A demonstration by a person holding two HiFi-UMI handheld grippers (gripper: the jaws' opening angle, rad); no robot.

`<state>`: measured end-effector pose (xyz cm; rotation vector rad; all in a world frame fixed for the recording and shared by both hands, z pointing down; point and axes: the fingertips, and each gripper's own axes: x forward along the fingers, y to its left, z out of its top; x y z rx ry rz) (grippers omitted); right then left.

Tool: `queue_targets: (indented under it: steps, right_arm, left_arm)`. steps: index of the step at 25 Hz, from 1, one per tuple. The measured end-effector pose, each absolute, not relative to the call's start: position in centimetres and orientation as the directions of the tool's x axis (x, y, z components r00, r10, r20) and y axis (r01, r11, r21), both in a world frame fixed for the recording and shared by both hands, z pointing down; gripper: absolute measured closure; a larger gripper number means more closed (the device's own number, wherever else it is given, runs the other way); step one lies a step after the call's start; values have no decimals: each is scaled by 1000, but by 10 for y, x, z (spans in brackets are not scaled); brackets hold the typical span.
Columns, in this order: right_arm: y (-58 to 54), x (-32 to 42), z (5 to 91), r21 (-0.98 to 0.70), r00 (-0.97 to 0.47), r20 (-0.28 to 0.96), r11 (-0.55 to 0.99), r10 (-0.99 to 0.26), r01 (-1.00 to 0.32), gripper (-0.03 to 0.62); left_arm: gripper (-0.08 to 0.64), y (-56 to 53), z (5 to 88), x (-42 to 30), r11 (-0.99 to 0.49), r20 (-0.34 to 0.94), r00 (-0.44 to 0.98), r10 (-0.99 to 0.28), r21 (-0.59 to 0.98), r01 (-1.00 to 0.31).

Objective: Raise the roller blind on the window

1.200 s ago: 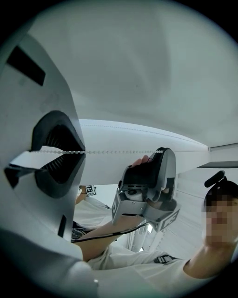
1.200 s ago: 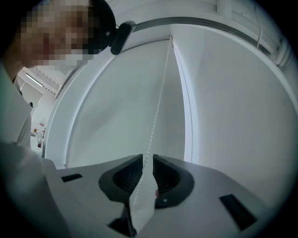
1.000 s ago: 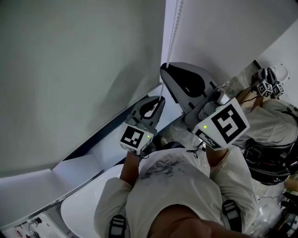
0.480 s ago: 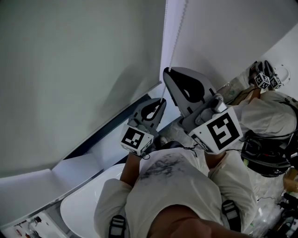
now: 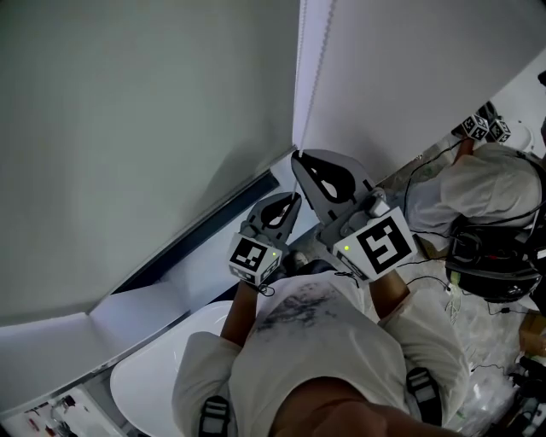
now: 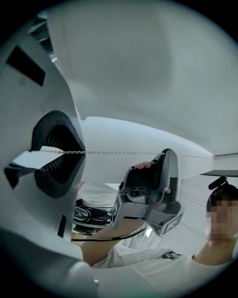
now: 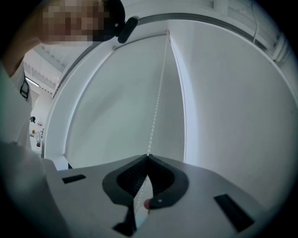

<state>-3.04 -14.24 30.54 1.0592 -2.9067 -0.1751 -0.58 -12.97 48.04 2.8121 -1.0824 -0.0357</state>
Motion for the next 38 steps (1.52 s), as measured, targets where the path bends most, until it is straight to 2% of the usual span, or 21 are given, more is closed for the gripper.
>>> queue_targets:
  steps: [5, 9, 16, 30, 38]
  right_arm:
    - [-140, -29, 335, 95, -764, 40, 763, -644, -639, 531]
    - [-144, -29, 343, 104, -768, 16, 765, -640, -635, 531]
    - [-173, -14, 403, 118, -776, 60, 776, -628, -619, 531]
    - [-136, -35, 421, 118, -791, 69, 792, -608, -599, 531]
    - [-116, -31, 406, 145, -790, 57, 788, -611, -599, 531]
  left_arm:
    - [545, -125, 510, -6, -726, 23, 736, -677, 141, -673]
    - [545, -128, 525, -2, -723, 25, 734, -678, 155, -673]
    - [545, -156, 585, 15, -711, 90, 735, -672, 199, -674]
    - [545, -128, 607, -6, -700, 147, 735, -662, 227, -677]
    - [543, -105, 581, -5, -695, 137, 722, -679, 199, -691]
